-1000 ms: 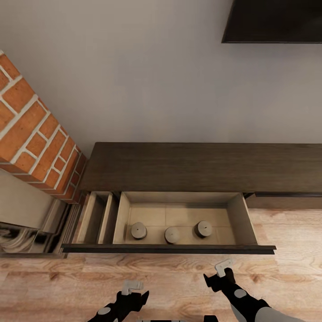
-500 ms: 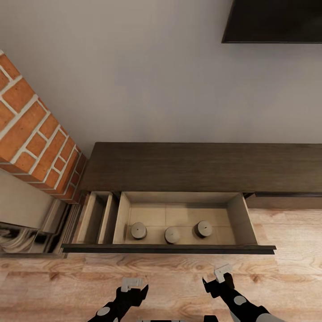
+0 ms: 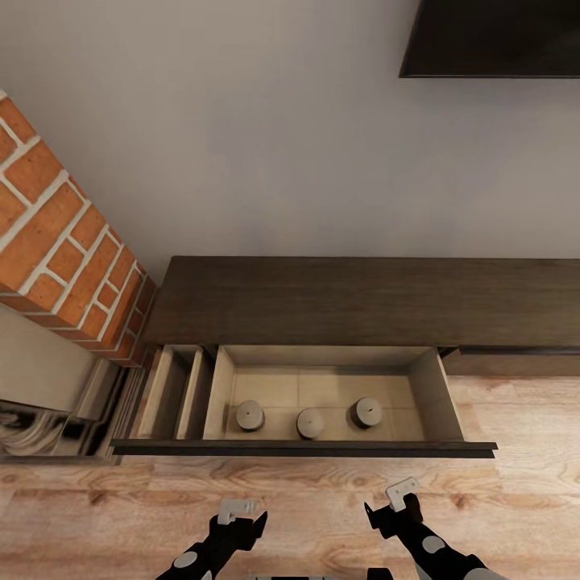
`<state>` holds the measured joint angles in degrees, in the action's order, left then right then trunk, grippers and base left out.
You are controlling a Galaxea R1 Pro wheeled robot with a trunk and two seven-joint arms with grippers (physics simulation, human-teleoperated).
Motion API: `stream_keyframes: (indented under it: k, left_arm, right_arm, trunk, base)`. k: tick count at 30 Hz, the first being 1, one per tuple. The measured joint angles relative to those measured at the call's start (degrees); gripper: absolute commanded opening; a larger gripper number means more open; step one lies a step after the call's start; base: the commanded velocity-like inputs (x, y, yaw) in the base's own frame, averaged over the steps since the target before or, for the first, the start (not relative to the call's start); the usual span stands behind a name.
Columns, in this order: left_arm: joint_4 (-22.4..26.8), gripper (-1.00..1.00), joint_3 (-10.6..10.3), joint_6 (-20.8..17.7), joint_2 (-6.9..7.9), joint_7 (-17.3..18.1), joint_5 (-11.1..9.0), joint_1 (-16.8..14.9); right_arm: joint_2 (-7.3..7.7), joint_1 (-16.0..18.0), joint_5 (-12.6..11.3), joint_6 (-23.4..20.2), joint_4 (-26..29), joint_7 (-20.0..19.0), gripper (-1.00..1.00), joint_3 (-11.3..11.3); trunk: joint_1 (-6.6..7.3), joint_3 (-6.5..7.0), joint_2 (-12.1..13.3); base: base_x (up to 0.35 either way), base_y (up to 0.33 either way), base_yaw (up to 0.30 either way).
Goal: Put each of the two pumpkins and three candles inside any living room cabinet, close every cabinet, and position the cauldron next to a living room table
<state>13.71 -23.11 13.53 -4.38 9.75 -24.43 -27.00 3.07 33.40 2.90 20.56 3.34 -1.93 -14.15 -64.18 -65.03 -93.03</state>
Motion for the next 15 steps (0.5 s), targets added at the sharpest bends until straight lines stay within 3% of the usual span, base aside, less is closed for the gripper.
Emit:
stream_keyframes:
  k: [3, 15]
  left_arm:
    - [0.0, 1.00, 0.0, 0.0, 0.00, 0.0, 0.0, 0.0]
    - [0.0, 1.00, 0.1, 0.0, -0.03, -0.4, 0.0, -0.1]
  right_arm:
    - [0.00, 0.0, 0.0, 0.0, 0.0, 0.0, 1.00, 0.0]
    - [0.00, 0.0, 0.0, 0.0, 0.0, 0.0, 1.00, 0.0]
  trunk:
    - [0.00, 0.00, 0.0]
    - [-2.63, -2.15, -4.8]
  base:
    - [0.000, 0.000, 0.000]
    - [0.000, 0.000, 0.000]
